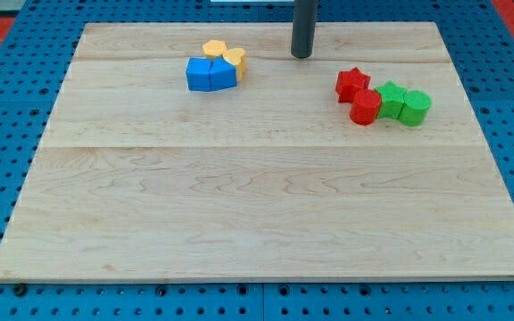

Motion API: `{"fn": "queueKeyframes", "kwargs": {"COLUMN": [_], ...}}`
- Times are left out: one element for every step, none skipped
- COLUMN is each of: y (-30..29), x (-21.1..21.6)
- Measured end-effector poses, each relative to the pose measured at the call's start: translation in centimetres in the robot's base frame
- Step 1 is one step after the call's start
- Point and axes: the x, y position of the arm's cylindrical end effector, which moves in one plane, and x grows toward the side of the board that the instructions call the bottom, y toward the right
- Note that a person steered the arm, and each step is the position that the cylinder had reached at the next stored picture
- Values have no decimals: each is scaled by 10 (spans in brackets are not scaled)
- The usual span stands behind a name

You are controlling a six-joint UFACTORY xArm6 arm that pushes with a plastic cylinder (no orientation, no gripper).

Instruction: Place your arm diagonal to the heart

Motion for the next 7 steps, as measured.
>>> {"fn": "queueKeyframes", "kwargs": {"y": [0,6,9,9,9,10,12], "x": [-2,-2,-3,-6,-12,-20,-25]}}
